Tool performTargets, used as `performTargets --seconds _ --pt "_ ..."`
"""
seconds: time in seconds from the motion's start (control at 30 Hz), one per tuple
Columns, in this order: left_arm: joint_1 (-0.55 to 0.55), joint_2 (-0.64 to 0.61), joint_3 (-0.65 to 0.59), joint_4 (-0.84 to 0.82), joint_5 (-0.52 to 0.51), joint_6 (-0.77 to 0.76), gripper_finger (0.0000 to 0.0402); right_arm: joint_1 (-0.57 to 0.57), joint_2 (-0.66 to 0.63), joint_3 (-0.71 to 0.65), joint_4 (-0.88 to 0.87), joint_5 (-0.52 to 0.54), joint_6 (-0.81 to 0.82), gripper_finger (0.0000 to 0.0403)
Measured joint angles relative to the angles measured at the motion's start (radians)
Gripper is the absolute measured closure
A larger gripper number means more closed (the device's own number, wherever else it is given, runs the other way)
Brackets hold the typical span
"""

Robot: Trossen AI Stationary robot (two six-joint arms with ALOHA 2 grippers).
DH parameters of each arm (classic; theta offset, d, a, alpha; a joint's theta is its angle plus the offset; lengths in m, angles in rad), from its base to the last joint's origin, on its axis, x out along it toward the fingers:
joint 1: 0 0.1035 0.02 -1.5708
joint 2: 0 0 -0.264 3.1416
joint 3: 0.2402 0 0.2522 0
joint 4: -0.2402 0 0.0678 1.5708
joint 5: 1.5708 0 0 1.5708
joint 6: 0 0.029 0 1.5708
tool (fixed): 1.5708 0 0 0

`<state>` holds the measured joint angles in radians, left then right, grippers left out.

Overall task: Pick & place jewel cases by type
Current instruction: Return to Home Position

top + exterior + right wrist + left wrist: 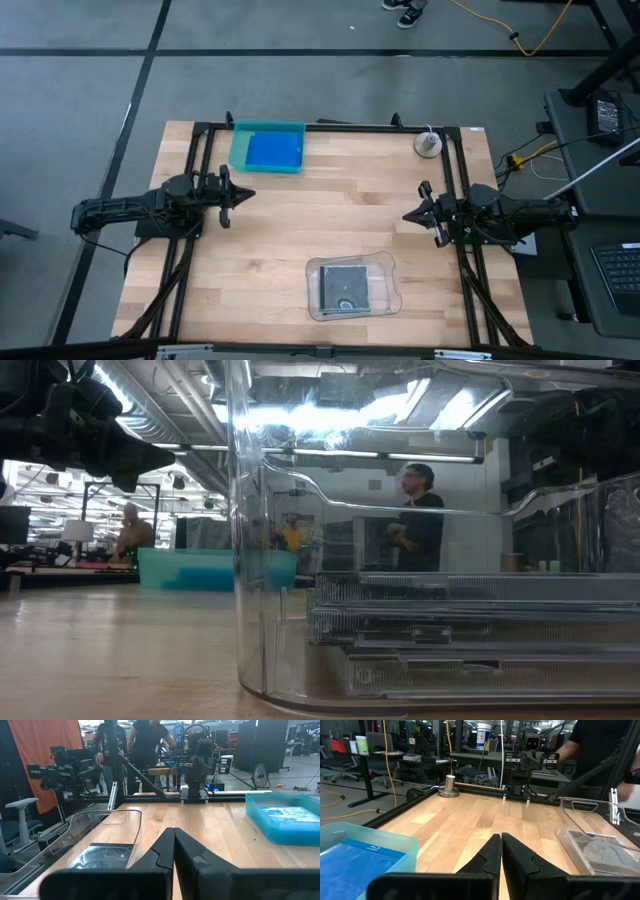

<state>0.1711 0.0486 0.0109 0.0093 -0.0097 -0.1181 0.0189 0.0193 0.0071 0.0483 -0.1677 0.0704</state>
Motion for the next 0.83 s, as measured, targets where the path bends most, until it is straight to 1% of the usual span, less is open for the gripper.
performTargets --seconds 0.83 --pt "0.0 0.0 0.0 0.0 0.0 0.0 0.0398 0.0 0.0 0.0 0.0 0.0 0.0 0.0391"
